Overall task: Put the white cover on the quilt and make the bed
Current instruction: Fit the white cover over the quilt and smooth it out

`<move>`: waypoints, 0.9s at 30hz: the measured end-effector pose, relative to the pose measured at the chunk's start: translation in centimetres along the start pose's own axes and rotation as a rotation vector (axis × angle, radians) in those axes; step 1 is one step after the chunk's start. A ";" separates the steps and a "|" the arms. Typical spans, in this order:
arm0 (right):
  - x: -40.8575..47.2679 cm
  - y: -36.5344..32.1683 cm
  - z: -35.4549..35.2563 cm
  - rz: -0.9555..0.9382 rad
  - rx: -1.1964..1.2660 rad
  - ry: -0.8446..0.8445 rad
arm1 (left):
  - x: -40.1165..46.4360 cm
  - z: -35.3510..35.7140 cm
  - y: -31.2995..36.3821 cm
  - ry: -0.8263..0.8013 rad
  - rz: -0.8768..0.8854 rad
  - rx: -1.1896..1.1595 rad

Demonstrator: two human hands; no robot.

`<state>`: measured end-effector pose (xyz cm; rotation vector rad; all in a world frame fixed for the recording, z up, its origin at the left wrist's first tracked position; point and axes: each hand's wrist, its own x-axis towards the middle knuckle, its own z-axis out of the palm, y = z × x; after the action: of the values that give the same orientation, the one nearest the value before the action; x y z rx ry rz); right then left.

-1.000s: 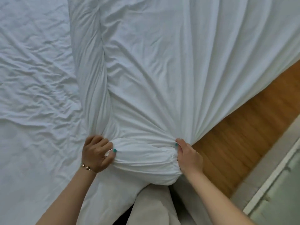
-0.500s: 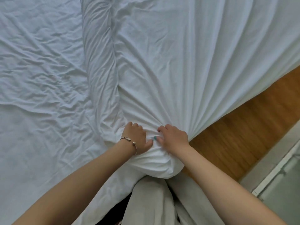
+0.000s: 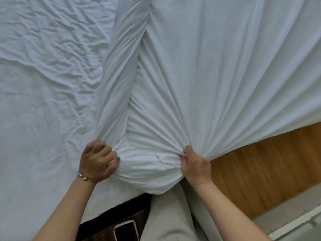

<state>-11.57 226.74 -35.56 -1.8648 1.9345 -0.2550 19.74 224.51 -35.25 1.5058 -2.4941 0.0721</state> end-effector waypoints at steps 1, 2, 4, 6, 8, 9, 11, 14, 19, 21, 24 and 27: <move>0.3 0.1 -0.2 0.019 -0.028 -0.051 | 0.5 -0.1 0.2 -0.025 -0.007 -0.027; 0.9 0.1 -0.7 0.050 -0.077 -0.137 | 1.0 -0.5 0.5 -0.038 -0.019 -0.037; 1.5 -0.4 -1.5 0.101 -0.120 -0.309 | 2.0 -1.6 1.6 -0.111 -0.077 -0.053; 2.0 -1.6 -2.4 0.115 -0.129 -0.382 | 4.9 -2.5 2.2 -0.281 -0.030 0.030; 2.7 -2.9 -3.0 0.043 -0.172 -0.301 | 8.3 -2.1 2.5 -0.440 0.227 0.096; 3.0 -3.5 -3.0 -0.016 -0.138 -0.216 | 9.9 -1.6 2.6 -0.464 0.383 0.041; 3.8 -4.2 -2.3 -0.127 0.012 -0.118 | 12.1 -0.8 2.7 -0.453 0.582 -0.004; 5.4 -4.7 -0.5 -0.191 0.000 -0.206 | 12.4 1.1 2.6 -0.543 0.687 0.077; 6.1 -6.6 2.1 -0.348 -0.343 -0.119 | 9.8 0.6 1.3 -0.382 0.555 -0.152; 6.3 -7.2 2.7 -0.388 -0.364 -0.117 | 8.6 0.5 0.1 -0.395 0.583 -0.236; 7.1 -7.7 2.8 -0.333 -0.368 -0.200 | 8.0 0.2 -1.6 -0.427 0.578 -0.278; 6.7 -6.6 2.4 -0.280 -0.246 -0.123 | 8.2 -0.8 -1.6 -0.230 0.433 -0.359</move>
<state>-4.51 220.07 -36.09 -2.2561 1.6831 0.0169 17.58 216.80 -32.79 0.8627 -2.7774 -0.4758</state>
